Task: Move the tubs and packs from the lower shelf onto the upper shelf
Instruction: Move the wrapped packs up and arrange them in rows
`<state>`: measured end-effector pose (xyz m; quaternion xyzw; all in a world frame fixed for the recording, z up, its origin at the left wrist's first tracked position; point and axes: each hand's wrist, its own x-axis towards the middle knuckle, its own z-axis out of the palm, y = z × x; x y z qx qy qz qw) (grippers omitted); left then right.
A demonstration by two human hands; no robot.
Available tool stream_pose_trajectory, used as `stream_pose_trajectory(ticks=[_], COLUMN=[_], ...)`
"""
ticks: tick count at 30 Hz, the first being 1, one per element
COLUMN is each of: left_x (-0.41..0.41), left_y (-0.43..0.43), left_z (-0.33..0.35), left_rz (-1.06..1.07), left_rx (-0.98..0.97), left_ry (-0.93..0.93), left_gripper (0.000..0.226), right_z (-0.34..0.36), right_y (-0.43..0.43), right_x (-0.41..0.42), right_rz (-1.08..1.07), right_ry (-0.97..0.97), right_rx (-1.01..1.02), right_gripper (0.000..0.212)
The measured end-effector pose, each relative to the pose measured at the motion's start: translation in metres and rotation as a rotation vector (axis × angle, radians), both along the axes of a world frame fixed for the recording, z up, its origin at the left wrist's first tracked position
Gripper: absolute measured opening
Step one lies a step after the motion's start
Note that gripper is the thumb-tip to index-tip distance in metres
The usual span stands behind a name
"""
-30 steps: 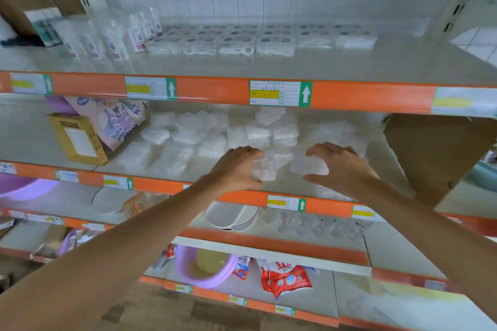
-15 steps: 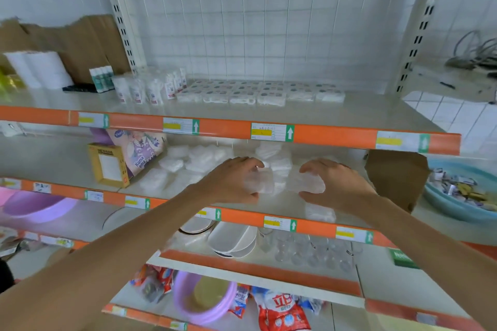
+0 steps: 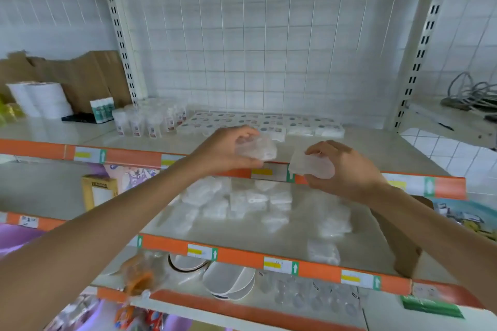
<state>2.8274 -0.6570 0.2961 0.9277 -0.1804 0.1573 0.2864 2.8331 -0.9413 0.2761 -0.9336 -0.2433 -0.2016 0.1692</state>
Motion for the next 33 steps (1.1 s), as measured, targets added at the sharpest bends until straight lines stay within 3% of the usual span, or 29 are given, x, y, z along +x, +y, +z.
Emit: stream_pose_trajectory(ticks=[3, 9, 13, 20, 24, 27, 33], left_x=[0.034, 0.109, 0.154, 0.209, 0.223, 0.230, 0.244], left_y=[0.003, 0.006, 0.004, -0.009, -0.016, -0.024, -0.043], left_z=[0.010, 0.024, 0.032, 0.029, 0.027, 0.029, 0.028], left_rz=[0.003, -0.039, -0.081, -0.123, -0.151, -0.168, -0.176], left_rx=[-0.094, -0.100, -0.128, -0.107, -0.124, -0.152, -0.103], left_ry=[0.013, 0.022, 0.037, 0.065, 0.077, 0.083, 0.066], left_gripper=[0.069, 0.069, 0.071, 0.075, 0.074, 0.075, 0.078], right_z=[0.003, 0.007, 0.009, 0.004, 0.007, 0.020, 0.035], right_y=[0.003, 0.005, 0.016, 0.032, 0.024, 0.021, 0.028], right_x=[0.028, 0.094, 0.120, 0.141, 0.149, 0.163, 0.206], right_rz=[-0.018, -0.059, -0.007, 0.100, 0.172, 0.082, -0.094], right_ry=[0.005, 0.113, 0.173, 0.195, 0.106, 0.054, 0.278], right_rx=[0.020, -0.049, -0.126, -0.067, 0.151, 0.401, 0.692], right_gripper=[0.049, 0.053, 0.055, 0.056, 0.043, 0.040, 0.025])
